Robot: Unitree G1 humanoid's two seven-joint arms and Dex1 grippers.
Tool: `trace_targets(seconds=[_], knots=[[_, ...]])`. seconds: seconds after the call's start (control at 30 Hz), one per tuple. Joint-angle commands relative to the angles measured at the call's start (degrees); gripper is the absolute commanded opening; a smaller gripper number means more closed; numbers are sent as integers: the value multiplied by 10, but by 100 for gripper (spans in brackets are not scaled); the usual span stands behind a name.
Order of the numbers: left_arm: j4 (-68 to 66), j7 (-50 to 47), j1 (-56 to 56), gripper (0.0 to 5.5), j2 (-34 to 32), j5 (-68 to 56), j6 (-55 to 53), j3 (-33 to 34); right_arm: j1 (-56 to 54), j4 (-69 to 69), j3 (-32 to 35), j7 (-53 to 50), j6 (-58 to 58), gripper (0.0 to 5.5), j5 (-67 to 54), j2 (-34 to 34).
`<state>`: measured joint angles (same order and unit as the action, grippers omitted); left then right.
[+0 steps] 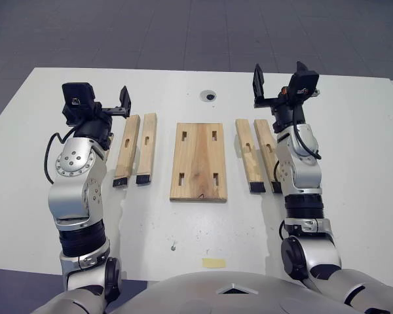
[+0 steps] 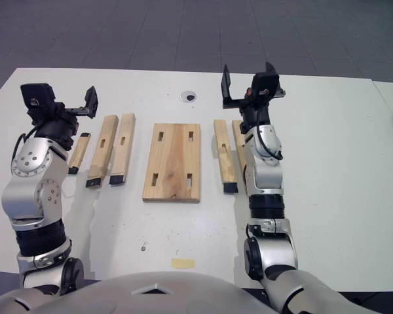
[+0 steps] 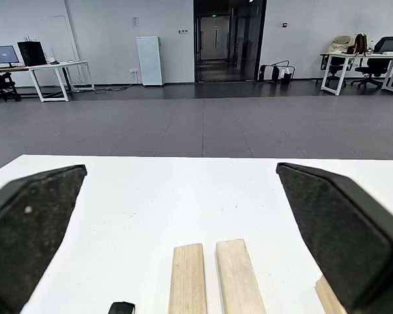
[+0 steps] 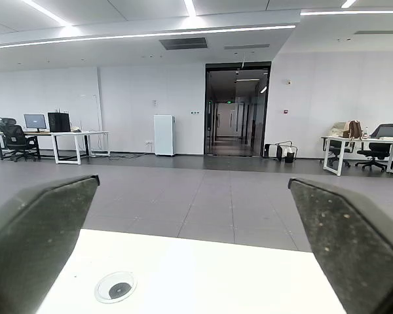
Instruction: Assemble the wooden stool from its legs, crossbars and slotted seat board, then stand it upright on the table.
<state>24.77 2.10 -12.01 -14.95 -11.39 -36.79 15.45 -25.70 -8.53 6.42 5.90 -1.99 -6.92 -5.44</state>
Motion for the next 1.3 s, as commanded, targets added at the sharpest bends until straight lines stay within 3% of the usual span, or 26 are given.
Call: trace_targets(seconds=[0.03, 0.3, 0.83, 1.3], knots=[[3, 32, 43, 538, -31, -18, -22, 34, 29, 24, 11, -8, 11, 540, -3, -6], [-104, 152, 88, 538, -117, -45, -15, 54, 67, 56, 15, -14, 23, 540, -1, -11], [-298, 197, 98, 538, -152, -17, 26, 30, 69, 59, 13, -11, 24, 540, 3, -16], [-339, 247, 141, 285, -162, -16, 11, -19, 66, 65, 13, -10, 30, 540, -2, -11]])
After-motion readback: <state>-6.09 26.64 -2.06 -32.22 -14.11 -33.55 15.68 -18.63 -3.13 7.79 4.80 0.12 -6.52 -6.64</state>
